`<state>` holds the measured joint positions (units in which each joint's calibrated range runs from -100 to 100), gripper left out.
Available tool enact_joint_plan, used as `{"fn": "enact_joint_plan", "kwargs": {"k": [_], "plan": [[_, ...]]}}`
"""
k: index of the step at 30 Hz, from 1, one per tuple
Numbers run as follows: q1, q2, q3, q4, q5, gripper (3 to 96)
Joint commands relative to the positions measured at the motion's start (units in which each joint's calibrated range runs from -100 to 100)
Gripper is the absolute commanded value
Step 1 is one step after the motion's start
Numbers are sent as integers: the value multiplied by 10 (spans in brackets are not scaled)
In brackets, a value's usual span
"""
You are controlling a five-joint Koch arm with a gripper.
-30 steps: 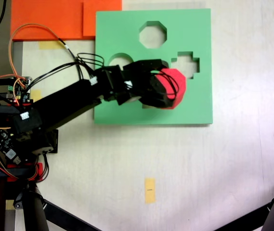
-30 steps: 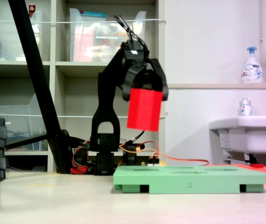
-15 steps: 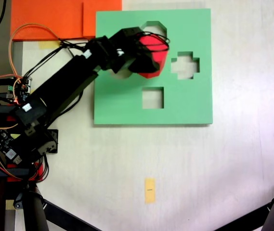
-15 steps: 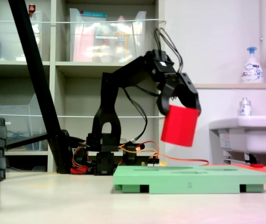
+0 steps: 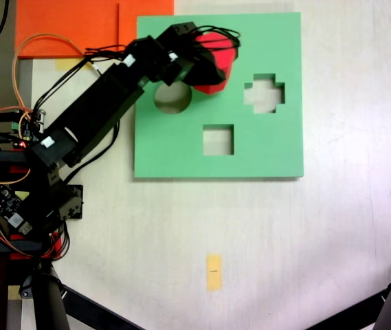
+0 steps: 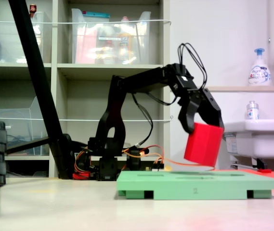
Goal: Put the octagonal pillar block into the corresponding hole
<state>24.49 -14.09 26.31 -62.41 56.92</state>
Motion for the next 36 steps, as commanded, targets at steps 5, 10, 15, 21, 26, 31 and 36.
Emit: {"fn": "enact_joint_plan", "kwargs": {"k": [5,10,15,21,26,31,36], "plan": [[6,17,22,128,-27,203],[8,39,21,159,-32,207],[6,65,27,183,-35,207],[5,114,68,197,-38,208],[22,135,69,190,-25,208],[32,135,68,184,-23,208],[39,135,68,164,-20,208]]}}
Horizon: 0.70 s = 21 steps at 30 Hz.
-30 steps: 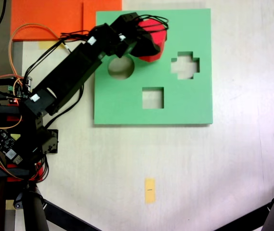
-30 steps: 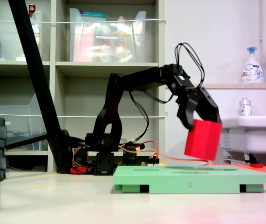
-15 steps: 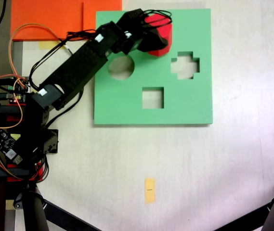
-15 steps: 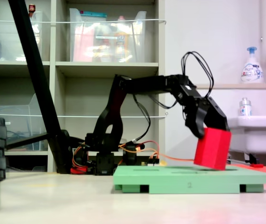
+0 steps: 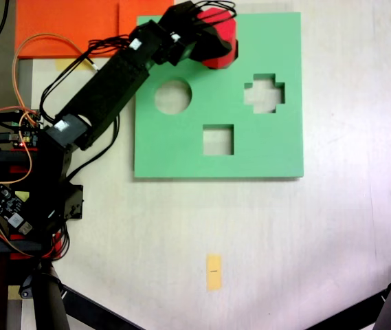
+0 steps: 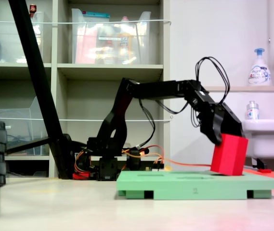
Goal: Put the octagonal pillar block into the corresponding hole
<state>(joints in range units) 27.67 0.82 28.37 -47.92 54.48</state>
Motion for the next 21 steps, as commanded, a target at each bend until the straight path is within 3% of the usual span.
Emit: {"fn": "enact_joint_plan", "kwargs": {"k": [1,21], "plan": [[8,-14,47,17,4,208],[5,-10,48,17,-42,208]]}}
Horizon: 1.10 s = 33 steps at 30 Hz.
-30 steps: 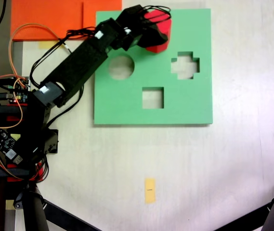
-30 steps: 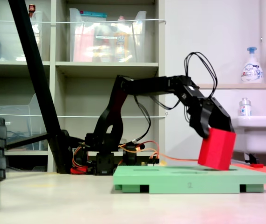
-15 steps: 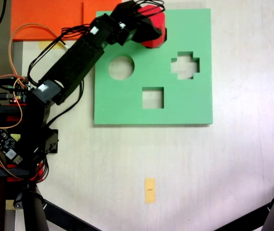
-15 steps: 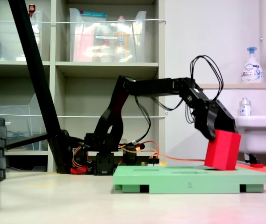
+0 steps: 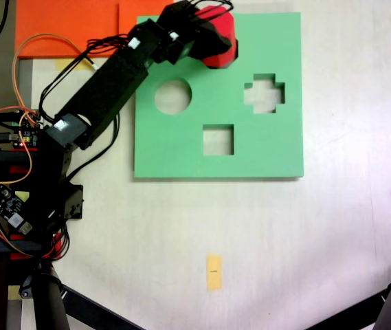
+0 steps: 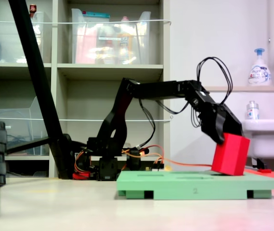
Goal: Put the octagonal pillar block into the corresponding hole
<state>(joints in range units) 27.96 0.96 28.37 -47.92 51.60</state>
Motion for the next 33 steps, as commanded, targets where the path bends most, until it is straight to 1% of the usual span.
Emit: {"fn": "enact_joint_plan", "kwargs": {"k": [1,5,16,27,33], "plan": [[3,-11,47,17,-19,208],[4,-11,47,14,-48,208],[4,-12,43,6,-82,208],[5,-7,27,8,-75,209],[4,-12,0,14,-52,209]]}}
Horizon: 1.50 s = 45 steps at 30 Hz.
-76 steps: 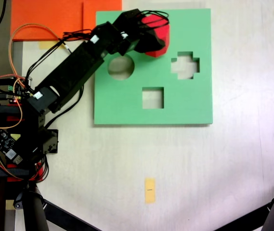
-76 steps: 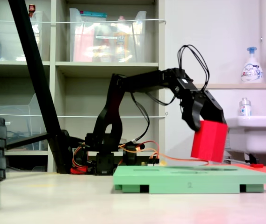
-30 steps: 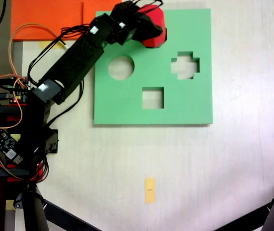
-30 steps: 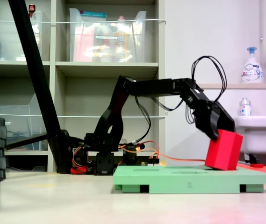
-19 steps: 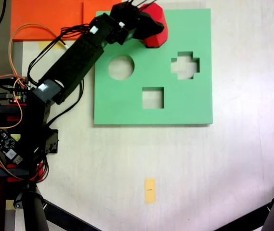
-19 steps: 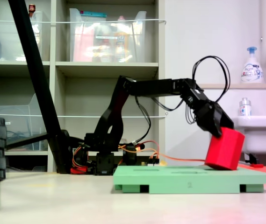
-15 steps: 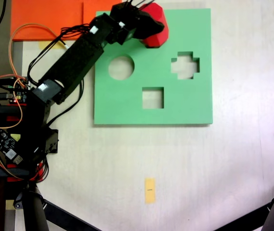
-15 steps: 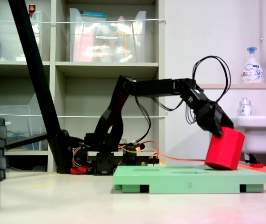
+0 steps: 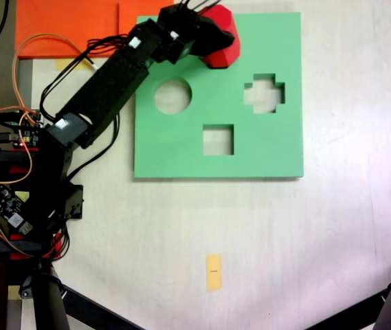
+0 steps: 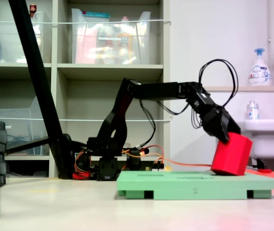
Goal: Put the octagonal pillar block into the corresponding hole
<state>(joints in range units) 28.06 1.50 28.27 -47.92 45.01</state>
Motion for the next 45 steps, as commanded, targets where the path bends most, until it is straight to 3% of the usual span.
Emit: {"fn": "enact_joint_plan", "kwargs": {"k": [1,32,34,38,41,45], "plan": [[3,-23,-14,18,22,211],[-11,-60,-164,119,22,260],[-11,-60,-168,119,22,310],[-10,-82,-196,121,22,510],[-10,-99,-216,124,28,563],[-10,-176,-337,257,60,766]]}}
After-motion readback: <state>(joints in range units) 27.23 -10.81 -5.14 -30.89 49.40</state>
